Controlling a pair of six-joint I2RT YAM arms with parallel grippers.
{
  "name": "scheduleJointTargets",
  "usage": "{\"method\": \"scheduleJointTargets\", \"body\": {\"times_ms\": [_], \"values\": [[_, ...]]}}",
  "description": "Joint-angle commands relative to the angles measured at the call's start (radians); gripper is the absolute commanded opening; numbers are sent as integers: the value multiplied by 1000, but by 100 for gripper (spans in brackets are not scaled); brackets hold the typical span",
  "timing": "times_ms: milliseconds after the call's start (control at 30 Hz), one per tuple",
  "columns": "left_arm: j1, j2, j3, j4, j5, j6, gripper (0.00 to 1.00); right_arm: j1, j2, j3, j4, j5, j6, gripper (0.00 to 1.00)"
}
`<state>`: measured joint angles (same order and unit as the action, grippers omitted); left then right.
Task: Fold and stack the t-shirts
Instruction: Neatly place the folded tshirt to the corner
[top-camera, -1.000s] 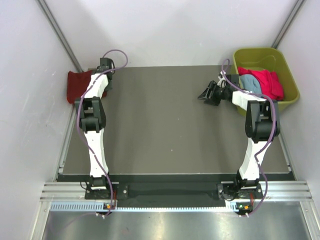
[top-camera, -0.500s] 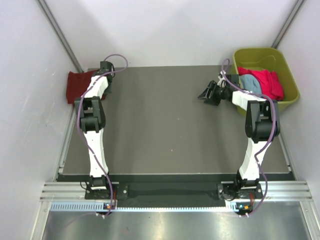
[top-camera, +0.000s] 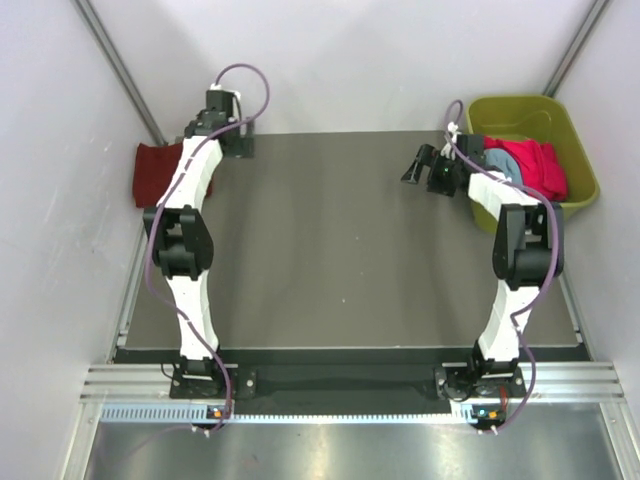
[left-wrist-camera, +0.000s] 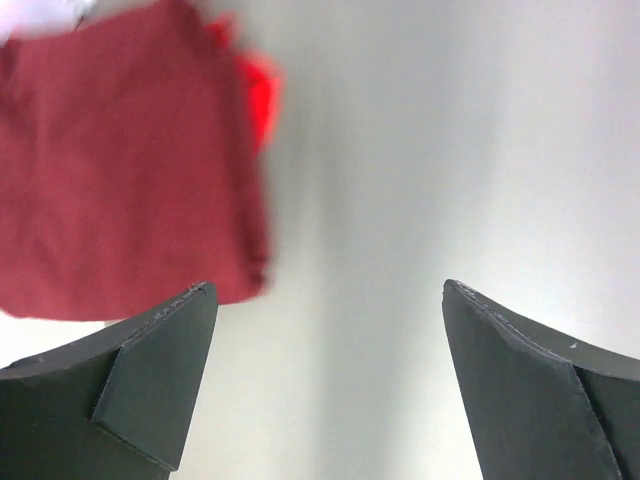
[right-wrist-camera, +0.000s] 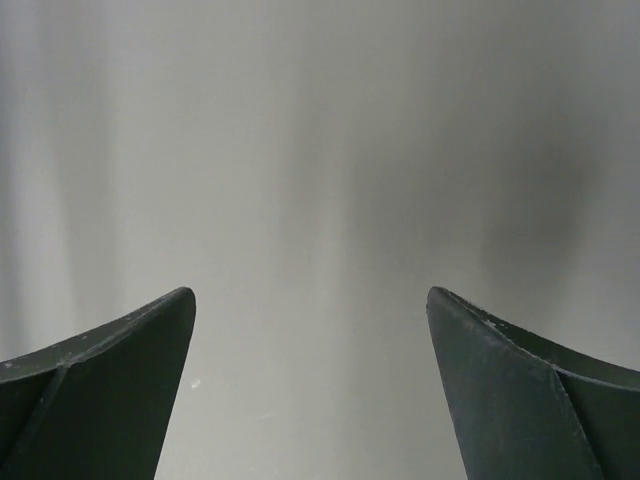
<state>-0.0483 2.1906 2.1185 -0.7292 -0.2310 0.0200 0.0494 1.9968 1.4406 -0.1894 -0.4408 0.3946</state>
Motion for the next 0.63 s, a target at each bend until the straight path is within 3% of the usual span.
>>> {"method": "scheduleJointTargets", "body": {"times_ms": [0, 133, 233, 333, 467, 600], "values": [[-84, -109, 9, 4, 93, -98, 99, 0, -139, 44, -22, 187, -109, 100], [-191, -127, -40, 8, 122, -143, 99, 33, -216, 1, -47, 483, -177, 100], [-251, -130, -74, 16, 110, -163, 99, 46, -276, -29, -93, 586, -238, 100], [-309, -141, -77, 28, 107, -178, 99, 46, -335, -63, -136, 640, -243, 100], [-323, -137, -46, 34, 107, -183, 99, 49, -409, -100, -134, 591, -232, 100], [-323, -112, -45, 42, 23, -123, 99, 63, -403, -72, -147, 617, -214, 100]]}}
